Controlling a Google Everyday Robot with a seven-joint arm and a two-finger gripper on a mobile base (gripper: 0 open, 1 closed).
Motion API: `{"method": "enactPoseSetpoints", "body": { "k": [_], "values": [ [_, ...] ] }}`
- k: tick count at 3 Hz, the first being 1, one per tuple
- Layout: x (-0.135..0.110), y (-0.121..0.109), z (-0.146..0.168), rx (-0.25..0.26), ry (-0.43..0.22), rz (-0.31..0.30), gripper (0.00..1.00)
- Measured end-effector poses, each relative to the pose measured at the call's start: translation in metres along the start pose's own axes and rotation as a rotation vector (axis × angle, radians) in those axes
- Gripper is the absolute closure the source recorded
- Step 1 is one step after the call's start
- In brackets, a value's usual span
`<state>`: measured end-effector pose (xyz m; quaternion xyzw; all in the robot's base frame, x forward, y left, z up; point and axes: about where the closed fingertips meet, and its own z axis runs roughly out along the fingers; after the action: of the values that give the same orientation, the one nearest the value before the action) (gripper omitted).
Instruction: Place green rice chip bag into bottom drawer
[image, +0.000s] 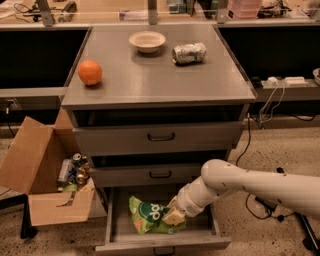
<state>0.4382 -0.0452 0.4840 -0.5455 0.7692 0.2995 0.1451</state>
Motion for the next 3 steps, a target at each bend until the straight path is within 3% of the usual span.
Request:
{"method": "enactPoseSetpoints", "body": {
  "k": [1,3],
  "values": [
    [0.019,-0.060,0.057,0.070,-0.007,0.083,1.00],
    [0.026,-0.122,0.136,0.125,-0.014,0.175,1.00]
  ]
}}
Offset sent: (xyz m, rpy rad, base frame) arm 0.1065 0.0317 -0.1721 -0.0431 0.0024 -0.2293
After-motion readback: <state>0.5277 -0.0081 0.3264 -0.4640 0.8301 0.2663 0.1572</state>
